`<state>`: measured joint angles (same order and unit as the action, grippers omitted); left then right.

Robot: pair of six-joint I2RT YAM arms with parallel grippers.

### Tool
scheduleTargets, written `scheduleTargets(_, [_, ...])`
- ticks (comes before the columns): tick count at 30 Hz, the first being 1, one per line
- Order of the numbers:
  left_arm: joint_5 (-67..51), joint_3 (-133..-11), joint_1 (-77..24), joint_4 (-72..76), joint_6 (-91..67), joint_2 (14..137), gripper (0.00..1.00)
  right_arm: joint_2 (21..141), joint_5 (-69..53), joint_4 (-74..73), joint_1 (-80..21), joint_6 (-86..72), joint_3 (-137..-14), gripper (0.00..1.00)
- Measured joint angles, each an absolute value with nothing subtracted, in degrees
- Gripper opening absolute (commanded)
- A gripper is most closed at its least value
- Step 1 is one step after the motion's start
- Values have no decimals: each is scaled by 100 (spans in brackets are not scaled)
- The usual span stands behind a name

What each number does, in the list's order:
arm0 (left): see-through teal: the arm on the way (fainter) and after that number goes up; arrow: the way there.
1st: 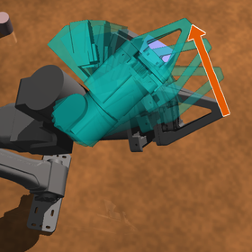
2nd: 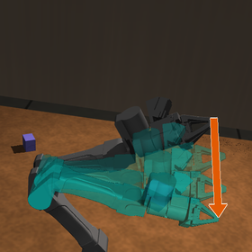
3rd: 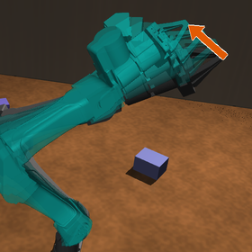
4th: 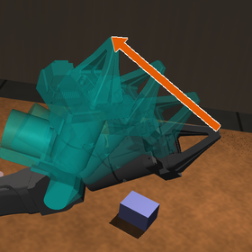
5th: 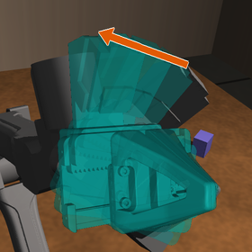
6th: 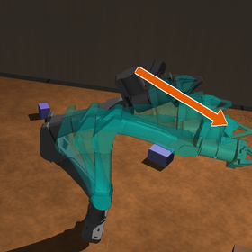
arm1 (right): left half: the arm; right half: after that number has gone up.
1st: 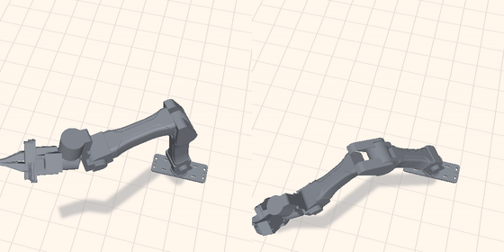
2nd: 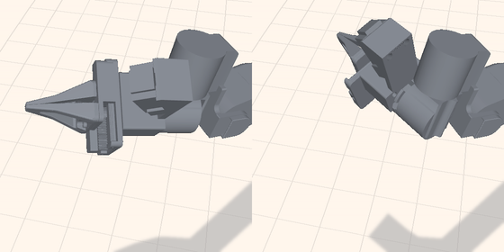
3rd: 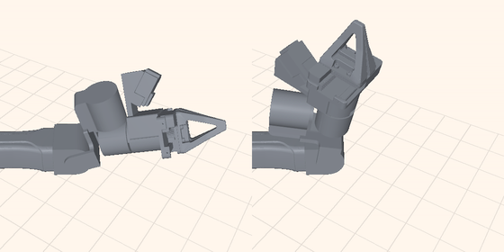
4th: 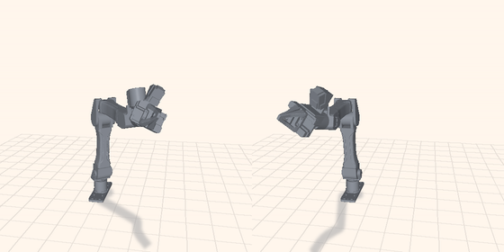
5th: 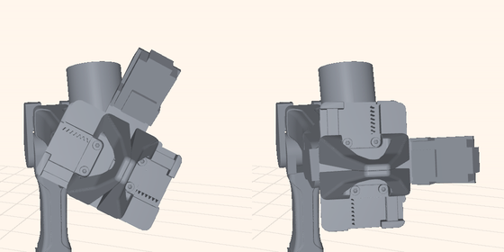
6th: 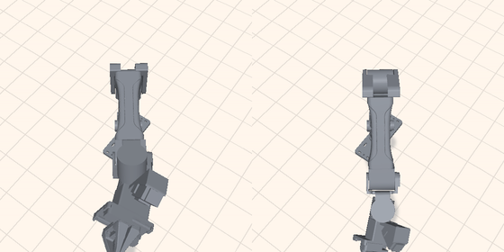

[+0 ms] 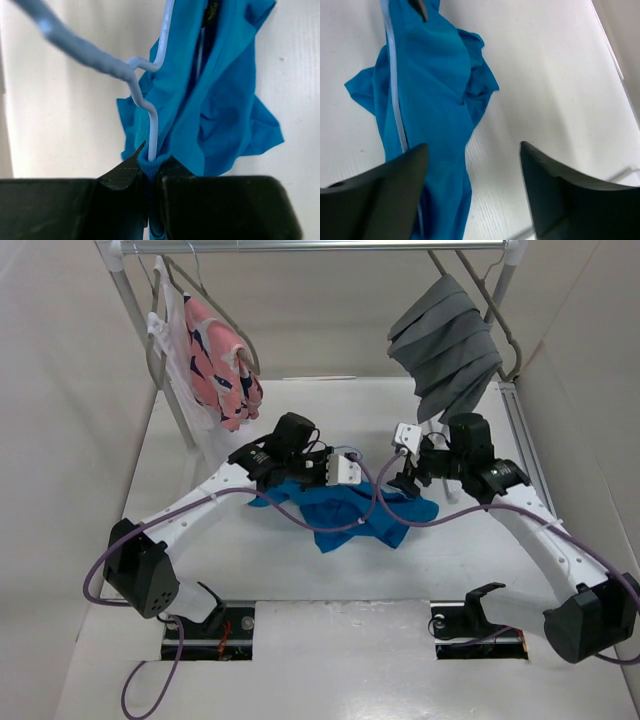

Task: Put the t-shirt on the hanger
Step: Place tshirt on hanger

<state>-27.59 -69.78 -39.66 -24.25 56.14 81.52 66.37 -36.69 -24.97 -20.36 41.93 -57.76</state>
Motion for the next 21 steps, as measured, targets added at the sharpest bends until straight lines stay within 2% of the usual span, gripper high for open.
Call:
scheduleTargets(3, [-2934,-6978,-3957,-2497,5498,8232,0,6495,-3710,-2919,-1992,4547,-6036,86])
scheduleTargets(9, [-3142,-6978,-3894,-2515,5297,8307,0,6132,-4073,-2930,-2462,4866,-6348,70])
scheduleTargets(15, [-3247,-6978,-3793,-2512,5155,8366,0,6812,-4318,-2766,-2755,4864,-6300,65])
scheduleTargets(18, [-3258,-6978,-3765,-2510,5116,8372,0,6982,-4355,-2425,-2797,4644,-5990,57])
scheduleTargets(21, [-3284,-6978,-3765,-2508,5063,8372,0,7107,-4377,-2086,-2858,4403,-5872,43])
